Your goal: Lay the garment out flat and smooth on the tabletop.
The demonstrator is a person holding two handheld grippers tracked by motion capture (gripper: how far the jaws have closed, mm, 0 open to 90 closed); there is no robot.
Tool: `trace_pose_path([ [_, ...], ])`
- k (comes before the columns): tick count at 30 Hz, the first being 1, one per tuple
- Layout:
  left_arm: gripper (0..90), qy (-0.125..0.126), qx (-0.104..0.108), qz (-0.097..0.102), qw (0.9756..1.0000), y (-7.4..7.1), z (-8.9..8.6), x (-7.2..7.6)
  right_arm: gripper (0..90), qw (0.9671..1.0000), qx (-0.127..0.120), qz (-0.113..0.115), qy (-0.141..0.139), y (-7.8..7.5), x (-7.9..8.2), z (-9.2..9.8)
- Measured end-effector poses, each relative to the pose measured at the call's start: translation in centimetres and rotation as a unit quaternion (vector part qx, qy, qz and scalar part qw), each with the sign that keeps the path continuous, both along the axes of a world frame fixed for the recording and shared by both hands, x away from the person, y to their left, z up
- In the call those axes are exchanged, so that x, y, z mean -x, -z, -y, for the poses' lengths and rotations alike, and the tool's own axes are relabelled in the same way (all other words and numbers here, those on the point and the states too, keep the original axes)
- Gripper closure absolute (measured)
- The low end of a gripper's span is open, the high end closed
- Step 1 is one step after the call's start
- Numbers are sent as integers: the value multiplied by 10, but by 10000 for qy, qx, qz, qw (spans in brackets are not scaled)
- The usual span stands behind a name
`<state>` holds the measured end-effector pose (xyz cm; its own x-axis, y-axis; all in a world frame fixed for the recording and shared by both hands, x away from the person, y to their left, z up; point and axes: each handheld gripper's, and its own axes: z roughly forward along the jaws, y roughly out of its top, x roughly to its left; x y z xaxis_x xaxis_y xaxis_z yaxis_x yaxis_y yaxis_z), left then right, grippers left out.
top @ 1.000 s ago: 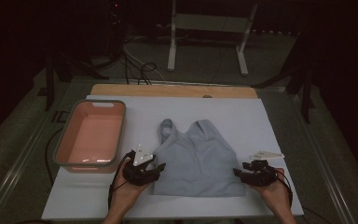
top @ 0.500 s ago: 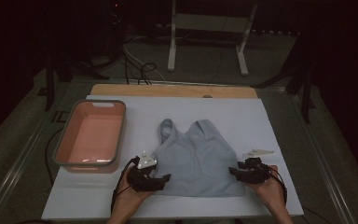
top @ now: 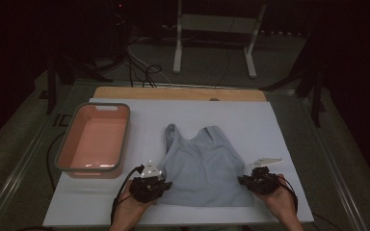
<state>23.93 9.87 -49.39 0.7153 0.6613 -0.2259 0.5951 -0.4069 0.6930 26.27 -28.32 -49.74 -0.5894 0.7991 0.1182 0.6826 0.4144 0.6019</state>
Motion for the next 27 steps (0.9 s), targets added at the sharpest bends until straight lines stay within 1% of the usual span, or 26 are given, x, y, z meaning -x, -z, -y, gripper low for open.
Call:
trace_pose_path([
  [2, 823, 10, 12, -1, 10000, 0, -3, 4, 850, 10000, -23, -1, -64, -2, 5, -1],
  [5, 823, 50, -40, -12, 10000, -1, -6, 8, 849, 9999, -41, -1, -167, -3, 14, -3],
  [6, 823, 31, -30, -26, 10000, -1, -7, 10, 849, 9998, -16, -1, -208, -3, 16, -3],
  [11, 819, 114, -104, -66, 9999, 0, -11, 17, 842, 9993, -11, -21, -362, -5, 26, -6],
  [12, 797, 107, -116, -17, 9999, -1, -12, 17, 820, 9993, -11, -3, -387, -6, 27, -6],
  [13, 745, 47, -109, 36, 9999, -2, -12, 17, 767, 9992, 8, 44, -389, -7, 27, -6],
  [14, 677, 1, -79, 101, 9999, -4, -13, 16, 694, 9993, 23, 113, -368, -7, 26, -6],
  [16, 564, -124, 44, 224, 9997, -9, -14, 13, 580, 9995, -4, 206, -259, -10, 22, -4],
  [17, 518, -183, 80, 280, 9994, -12, -14, 10, 542, 9996, -61, 227, -160, -11, 19, -4],
  [18, 487, -226, 103, 345, 9991, -14, -14, 8, 512, 9995, -94, 279, -120, -13, 16, -3],
  [20, 436, -305, 108, 444, 9985, -19, -12, 2, 465, 9991, -147, 386, -30, -17, 11, -3],
  [21, 411, -337, 94, 496, 9982, -21, -10, -1, 443, 9988, -184, 447, -37, -19, 7, -3],
  [22, 393, -360, 120, 547, 9978, -22, -9, -5, 431, 9987, -208, 472, 20, -21, 3, -3],
  [24, 355, -426, 192, 580, 9972, -25, -7, -13, 407, 9980, -251, 566, 94, -25, -5, -4],
  [27, 310, -482, 212, 606, 9968, -28, -2, -24, 385, 9973, -306, 646, 156, -27, -18, -8],
])
